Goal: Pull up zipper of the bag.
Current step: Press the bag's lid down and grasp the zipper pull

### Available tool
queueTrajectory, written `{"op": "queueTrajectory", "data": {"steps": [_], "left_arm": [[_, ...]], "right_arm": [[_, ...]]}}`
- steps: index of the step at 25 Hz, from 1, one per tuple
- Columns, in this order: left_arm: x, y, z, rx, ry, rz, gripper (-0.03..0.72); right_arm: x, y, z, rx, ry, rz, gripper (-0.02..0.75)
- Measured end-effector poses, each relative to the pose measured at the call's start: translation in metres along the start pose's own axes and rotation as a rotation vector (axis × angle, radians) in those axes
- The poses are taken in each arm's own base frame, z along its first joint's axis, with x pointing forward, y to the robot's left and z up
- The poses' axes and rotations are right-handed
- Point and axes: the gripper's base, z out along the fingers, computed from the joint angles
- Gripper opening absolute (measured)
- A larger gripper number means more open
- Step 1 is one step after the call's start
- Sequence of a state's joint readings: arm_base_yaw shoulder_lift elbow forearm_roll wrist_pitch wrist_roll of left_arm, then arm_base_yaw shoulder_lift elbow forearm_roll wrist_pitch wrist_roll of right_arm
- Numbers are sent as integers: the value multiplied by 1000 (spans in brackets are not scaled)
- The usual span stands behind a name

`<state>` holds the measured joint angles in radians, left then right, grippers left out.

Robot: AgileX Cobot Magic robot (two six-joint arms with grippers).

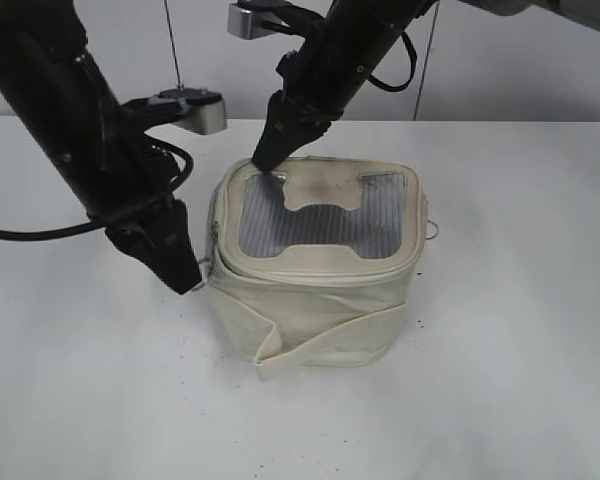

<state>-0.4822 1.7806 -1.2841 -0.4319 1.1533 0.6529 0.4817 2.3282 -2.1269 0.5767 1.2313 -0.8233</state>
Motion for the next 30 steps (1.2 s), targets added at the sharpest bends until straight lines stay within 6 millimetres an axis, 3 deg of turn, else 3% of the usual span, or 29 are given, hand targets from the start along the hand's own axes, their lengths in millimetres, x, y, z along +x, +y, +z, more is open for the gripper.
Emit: {"op": "queueTrajectory", "data": {"steps": [10, 15, 21, 30], "left_arm": [[10, -48, 15, 34, 80, -55, -2], [-1, -86, 30, 3, 68, -11, -1], [-18, -125, 47, -38, -83, 55, 0], [-22, -134, 51, -52, -139, 27, 0]], "right_arm": [[0, 0, 0, 2, 1, 14, 41], [0, 0, 0, 1, 0, 21, 41], [0, 0, 0, -2, -2, 23, 41], [-1, 1, 0, -5, -4, 24, 41]]}}
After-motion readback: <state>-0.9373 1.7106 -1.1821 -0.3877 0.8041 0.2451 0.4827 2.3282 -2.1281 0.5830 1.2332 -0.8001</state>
